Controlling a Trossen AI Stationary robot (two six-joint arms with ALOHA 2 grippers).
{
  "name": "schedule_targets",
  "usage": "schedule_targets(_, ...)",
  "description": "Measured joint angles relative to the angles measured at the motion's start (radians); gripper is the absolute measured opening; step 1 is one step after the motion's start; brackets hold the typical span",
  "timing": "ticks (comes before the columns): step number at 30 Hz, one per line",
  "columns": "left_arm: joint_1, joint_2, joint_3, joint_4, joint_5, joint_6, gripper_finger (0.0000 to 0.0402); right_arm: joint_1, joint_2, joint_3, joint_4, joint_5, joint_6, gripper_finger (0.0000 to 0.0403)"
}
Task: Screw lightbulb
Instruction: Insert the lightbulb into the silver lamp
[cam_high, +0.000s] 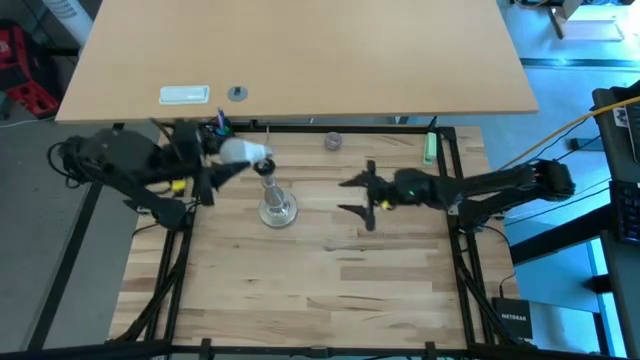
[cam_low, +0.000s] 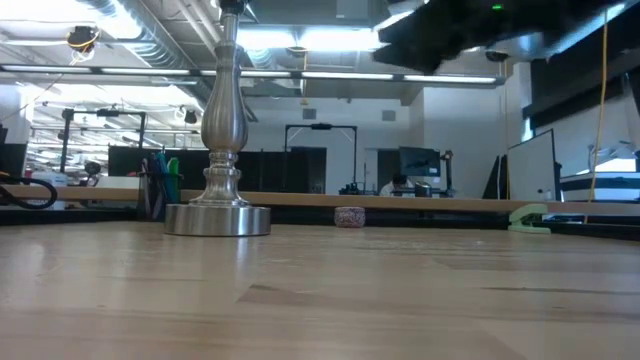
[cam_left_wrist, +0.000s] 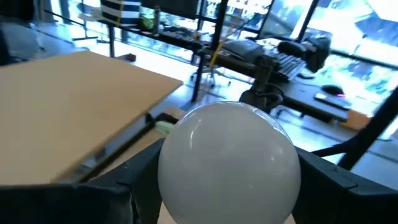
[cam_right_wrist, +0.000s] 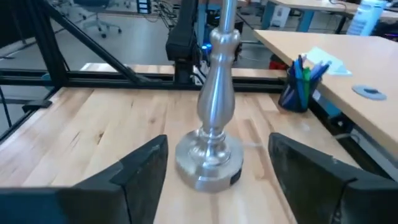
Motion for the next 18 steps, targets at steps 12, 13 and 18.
schedule_targets(12,0.172,0.133,0.367,-0.558,0.06,-0.008,0.0249,-0.148,0.353,0.046,0.4,-0.229,0.017,0.0289)
schedule_targets(13,0.192,0.151,0.381,-0.602,0.093,-0.023,0.0249,-0.148,0.39,0.052,0.432,-0.237,0.027,0.0289)
schedule_targets(18,0.281,0.237,0.444,-0.721,0.275,-0.006,0.0249,-0.148,0.538,0.129,0.483,-0.285,0.091,0.0289)
